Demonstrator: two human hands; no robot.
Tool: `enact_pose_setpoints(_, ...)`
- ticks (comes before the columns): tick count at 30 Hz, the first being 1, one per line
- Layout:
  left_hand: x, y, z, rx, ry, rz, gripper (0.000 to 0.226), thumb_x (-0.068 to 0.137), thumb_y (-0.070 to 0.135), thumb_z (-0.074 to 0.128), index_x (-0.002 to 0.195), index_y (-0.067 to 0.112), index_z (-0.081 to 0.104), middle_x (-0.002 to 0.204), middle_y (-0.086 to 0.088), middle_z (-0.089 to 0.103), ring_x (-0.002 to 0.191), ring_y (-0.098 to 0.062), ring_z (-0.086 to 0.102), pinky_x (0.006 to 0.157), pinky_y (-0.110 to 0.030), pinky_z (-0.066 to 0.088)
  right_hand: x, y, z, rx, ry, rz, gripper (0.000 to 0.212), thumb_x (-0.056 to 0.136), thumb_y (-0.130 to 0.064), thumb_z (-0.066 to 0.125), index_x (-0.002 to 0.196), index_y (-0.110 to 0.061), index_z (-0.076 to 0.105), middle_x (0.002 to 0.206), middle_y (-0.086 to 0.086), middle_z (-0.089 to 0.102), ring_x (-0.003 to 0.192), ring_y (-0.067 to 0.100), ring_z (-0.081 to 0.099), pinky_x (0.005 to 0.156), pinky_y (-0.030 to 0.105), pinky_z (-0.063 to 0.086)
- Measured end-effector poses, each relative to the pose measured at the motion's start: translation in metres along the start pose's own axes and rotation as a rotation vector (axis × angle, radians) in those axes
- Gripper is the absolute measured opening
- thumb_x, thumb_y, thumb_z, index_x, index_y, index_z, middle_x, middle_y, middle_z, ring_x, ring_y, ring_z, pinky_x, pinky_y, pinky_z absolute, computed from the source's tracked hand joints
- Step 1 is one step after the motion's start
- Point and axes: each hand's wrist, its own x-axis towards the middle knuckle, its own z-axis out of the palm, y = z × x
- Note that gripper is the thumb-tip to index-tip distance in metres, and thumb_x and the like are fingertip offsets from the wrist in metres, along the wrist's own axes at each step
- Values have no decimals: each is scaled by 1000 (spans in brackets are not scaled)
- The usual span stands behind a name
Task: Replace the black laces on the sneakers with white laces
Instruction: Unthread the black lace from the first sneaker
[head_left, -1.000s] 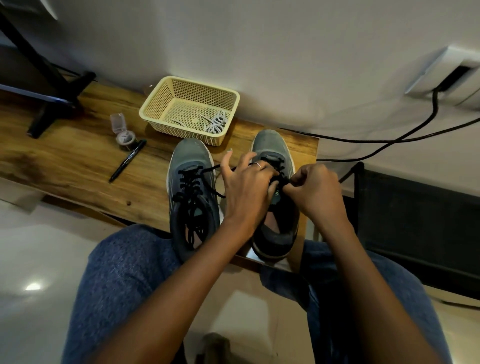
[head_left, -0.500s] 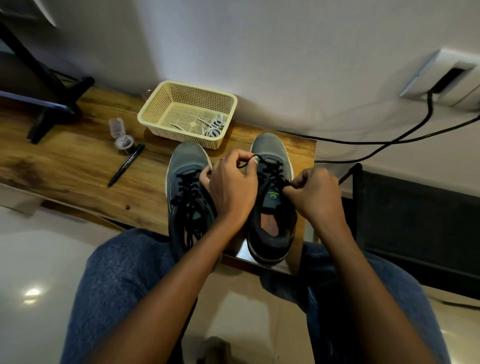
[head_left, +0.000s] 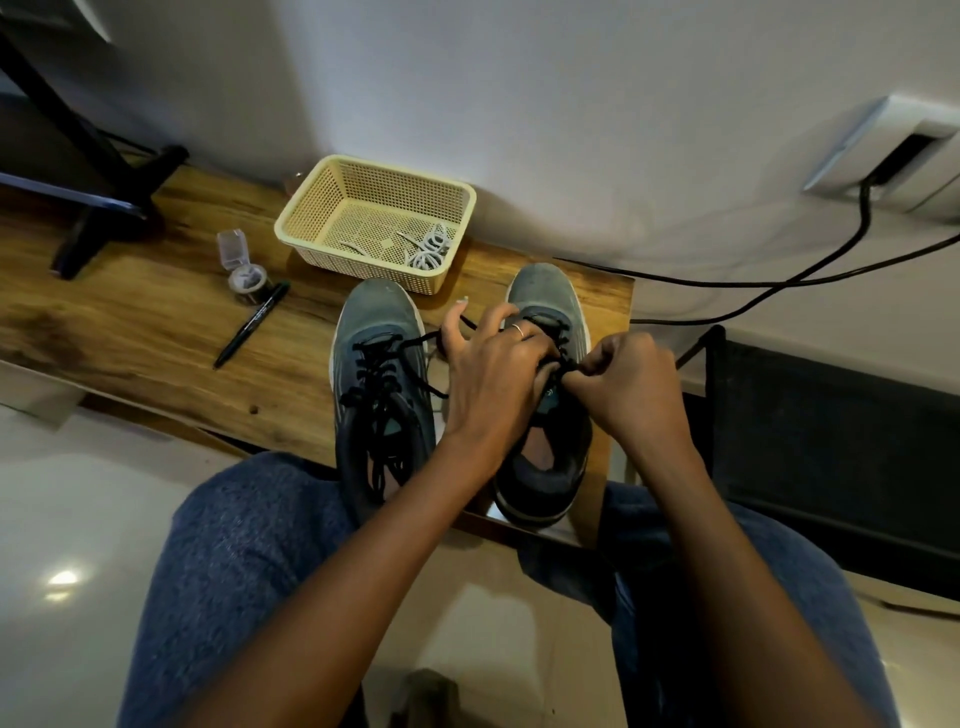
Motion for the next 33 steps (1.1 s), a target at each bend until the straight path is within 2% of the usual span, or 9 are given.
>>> enact_pose_setpoints(3, -1, 2, 2, -98, 31, -66, 5, 82, 29, 70, 85, 25, 72, 87, 9, 71, 104, -15, 60, 105, -43, 15, 0, 0, -1, 8, 7, -5, 15, 78, -16, 72, 70, -9, 62, 71, 7, 62, 74, 22, 63, 66, 42, 56)
enact_pose_setpoints(7, 0, 6, -3, -287, 73, -302, 3, 87, 28, 66, 88, 26, 69, 83, 10, 70, 86, -10, 62, 102, -34, 25, 0, -1, -1, 22, 20, 0, 15, 78, -15, 72, 70, -7, 63, 70, 9, 63, 74, 24, 63, 67, 42, 56)
enact_pose_setpoints(10, 10, 3, -12, -627, 130, -634, 7, 90, 20, 64, 85, 22, 61, 77, 11, 65, 72, -12, 65, 76, -26, 53, 1, 2, -1, 10, 20, 15, 17, 78, -14, 72, 68, -5, 61, 69, 10, 63, 73, 25, 64, 65, 42, 56)
enact_pose_setpoints(13, 23, -15, -20, -862, 229, -871, 14, 90, 18, 61, 79, 24, 55, 89, 2, 69, 75, -17, 69, 75, -39, 56, 1, 5, -2, 8, 2, 19, 15, 79, -15, 72, 72, -6, 62, 70, 7, 62, 71, 19, 63, 60, 33, 52)
enact_pose_setpoints(17, 21, -17, -19, -761, -75, -850, 1, 90, 22, 61, 90, 23, 60, 87, 6, 63, 77, -12, 60, 75, -33, 52, 1, 2, 0, -16, -24, 0, 14, 80, -17, 72, 78, -8, 63, 75, 6, 63, 74, 19, 63, 65, 36, 55)
enact_pose_setpoints(20, 17, -13, -14, -732, -269, -831, 28, 89, 28, 60, 117, 24, 59, 121, 0, 58, 112, -18, 55, 97, -44, 47, 3, 2, 2, -43, -34, -10, 13, 80, -19, 72, 84, -11, 63, 82, 5, 64, 80, 22, 63, 72, 43, 56)
enact_pose_setpoints(24, 15, -7, -23, -558, -372, -795, 60, 90, 31, 54, 146, 24, 34, 148, -5, 35, 135, -25, 33, 112, -46, 29, 5, 0, 6, -53, -47, -69, 22, 81, -21, 70, 100, -17, 61, 96, 4, 64, 88, 22, 62, 73, 41, 55)
enact_pose_setpoints(28, 6, 5, -30, -366, -344, -587, 59, 90, 34, 55, 144, 23, 32, 144, -4, 35, 134, -23, 29, 110, -41, 25, 9, -3, 11, -121, 7, -188, 23, 83, -17, 69, 106, -18, 64, 111, 6, 58, 99, 24, 57, 75, 32, 47)
enact_pose_setpoints(33, 0, 4, -33, -278, -304, -436, 37, 87, 36, 61, 119, 23, 49, 123, -1, 48, 117, -19, 44, 92, -33, 38, 12, -3, 18, -252, -11, -195, 23, 86, -18, 67, 108, -14, 67, 119, 8, 52, 111, 26, 50, 80, 34, 45)
